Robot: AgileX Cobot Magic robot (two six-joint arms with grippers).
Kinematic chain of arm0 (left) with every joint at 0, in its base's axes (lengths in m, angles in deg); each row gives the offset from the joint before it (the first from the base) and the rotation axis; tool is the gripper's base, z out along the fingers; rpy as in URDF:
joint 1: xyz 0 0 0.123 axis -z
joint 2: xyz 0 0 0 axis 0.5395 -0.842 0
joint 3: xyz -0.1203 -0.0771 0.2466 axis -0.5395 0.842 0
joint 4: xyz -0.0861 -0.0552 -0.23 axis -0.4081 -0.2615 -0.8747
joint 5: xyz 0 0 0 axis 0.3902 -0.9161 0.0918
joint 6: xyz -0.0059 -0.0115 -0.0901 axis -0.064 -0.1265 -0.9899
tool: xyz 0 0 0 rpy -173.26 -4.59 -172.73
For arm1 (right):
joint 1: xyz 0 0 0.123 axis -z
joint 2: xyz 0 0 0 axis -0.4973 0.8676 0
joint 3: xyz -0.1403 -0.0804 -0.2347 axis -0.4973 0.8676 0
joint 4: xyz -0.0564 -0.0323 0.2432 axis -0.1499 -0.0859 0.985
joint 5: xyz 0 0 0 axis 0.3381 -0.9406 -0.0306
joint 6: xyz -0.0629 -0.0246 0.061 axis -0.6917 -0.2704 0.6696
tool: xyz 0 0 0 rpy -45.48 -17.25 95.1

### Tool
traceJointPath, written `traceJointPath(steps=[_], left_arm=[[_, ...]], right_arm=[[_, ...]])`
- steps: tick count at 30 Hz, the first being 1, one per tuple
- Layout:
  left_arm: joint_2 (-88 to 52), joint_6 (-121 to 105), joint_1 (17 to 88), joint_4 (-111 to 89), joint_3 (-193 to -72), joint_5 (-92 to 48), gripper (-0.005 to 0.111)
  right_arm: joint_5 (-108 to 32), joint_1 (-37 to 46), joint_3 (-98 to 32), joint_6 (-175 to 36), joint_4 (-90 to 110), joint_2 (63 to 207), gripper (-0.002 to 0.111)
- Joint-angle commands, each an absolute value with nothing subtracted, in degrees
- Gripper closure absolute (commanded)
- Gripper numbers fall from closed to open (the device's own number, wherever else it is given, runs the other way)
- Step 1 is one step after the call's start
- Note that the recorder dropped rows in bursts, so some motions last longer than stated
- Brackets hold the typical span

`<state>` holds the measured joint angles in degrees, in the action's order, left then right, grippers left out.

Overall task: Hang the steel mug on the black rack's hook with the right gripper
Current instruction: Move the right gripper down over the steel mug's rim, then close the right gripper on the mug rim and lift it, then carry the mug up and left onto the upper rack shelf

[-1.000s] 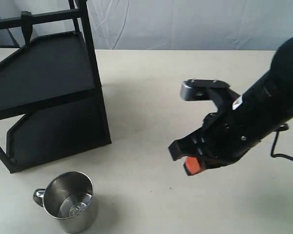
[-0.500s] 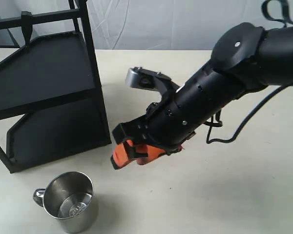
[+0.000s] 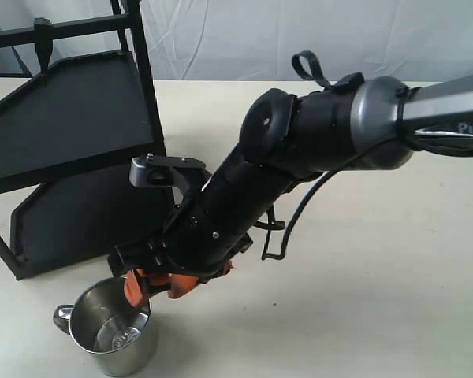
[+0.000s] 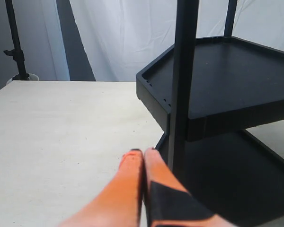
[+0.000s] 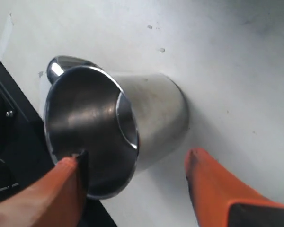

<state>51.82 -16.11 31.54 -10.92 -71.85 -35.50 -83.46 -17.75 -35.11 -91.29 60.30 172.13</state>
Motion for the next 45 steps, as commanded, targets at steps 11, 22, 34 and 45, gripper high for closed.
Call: traceJointPath(steps=[11, 22, 34, 45], left_arm=[[52.1, -16.2, 31.6, -10.9, -71.9, -35.6, 0.105], [52.1, -16.2, 31.6, -10.9, -71.9, -35.6, 0.105], [52.1, -16.2, 31.6, -10.9, -71.9, -35.6, 0.105], [52.1, -16.2, 31.6, -10.9, -71.9, -35.6, 0.105]], right_arm=[[-81.9, -19.0, -38.3, -84.0, 55.0, 176.7, 0.064], [-84.4, -19.0, -38.6, -84.0, 57.7, 176.7, 0.109], [-98.8, -14.2, -42.4, -91.6, 71.4, 173.2, 0.109], [-102.1, -3.3, -42.4, -101.4, 93.7, 170.4, 0.109]])
